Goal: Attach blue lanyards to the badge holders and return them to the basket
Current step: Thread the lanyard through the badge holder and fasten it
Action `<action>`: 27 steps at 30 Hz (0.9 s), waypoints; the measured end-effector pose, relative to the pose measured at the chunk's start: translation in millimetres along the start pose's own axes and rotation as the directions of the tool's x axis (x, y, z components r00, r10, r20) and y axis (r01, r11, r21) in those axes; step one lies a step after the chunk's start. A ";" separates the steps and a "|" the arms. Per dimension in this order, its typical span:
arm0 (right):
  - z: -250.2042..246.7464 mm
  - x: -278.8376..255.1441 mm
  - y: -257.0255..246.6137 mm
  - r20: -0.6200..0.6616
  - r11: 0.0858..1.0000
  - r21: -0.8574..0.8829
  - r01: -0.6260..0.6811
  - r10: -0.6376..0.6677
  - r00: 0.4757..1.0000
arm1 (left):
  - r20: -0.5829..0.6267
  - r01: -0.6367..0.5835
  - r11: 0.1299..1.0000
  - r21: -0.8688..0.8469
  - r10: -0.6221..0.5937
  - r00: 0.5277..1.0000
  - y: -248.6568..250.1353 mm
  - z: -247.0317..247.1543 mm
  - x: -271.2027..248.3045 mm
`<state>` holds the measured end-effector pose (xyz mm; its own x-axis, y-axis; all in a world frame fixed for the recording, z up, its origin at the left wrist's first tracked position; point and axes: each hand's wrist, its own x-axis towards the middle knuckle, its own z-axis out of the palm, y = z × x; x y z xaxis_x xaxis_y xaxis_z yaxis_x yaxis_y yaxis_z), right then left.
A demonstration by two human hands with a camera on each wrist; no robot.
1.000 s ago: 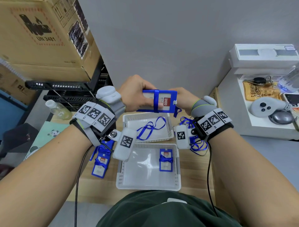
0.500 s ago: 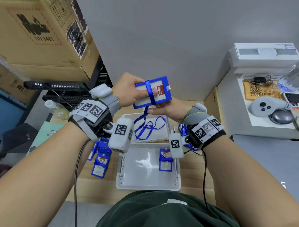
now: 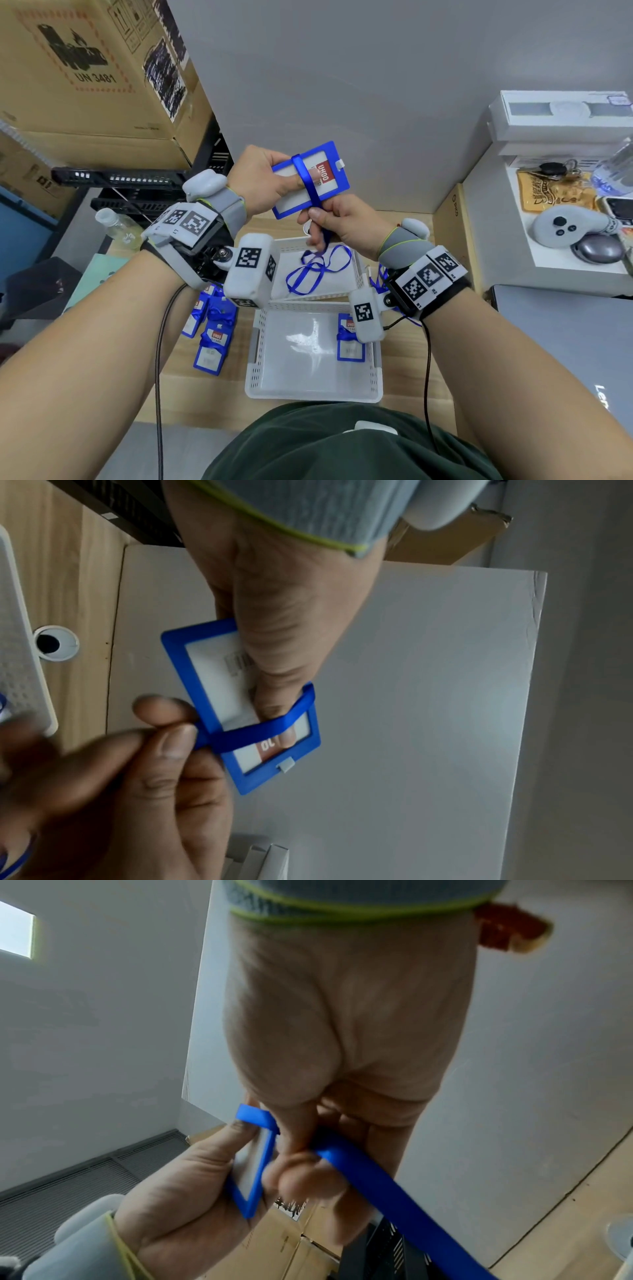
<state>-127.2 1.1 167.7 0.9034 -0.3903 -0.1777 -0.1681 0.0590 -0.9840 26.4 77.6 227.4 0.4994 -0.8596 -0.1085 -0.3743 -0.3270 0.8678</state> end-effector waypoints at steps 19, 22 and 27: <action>-20.8 -4.9 -39.8 -0.202 0.926 -0.376 -0.033 -0.047 0.978 | 0.300 -0.273 0.652 0.708 0.073 0.951 0.1 5.3 -6.4; -26.0 2.5 -32.3 -0.278 0.857 -0.512 -0.060 -0.098 0.956 | 0.351 -0.312 0.690 0.653 0.089 0.932 1.8 10.7 -10.6; -31.6 4.6 -27.3 -0.300 0.815 -0.577 -0.049 -0.155 0.941 | 0.332 -0.269 0.784 0.559 0.086 0.939 3.2 12.6 -14.1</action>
<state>-130.9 -31.3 194.1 0.7579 -0.6523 -0.0106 -0.4092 -0.4626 -0.7865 8.3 83.7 225.5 0.1778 -0.9659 -0.1882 -0.8647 -0.2446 0.4386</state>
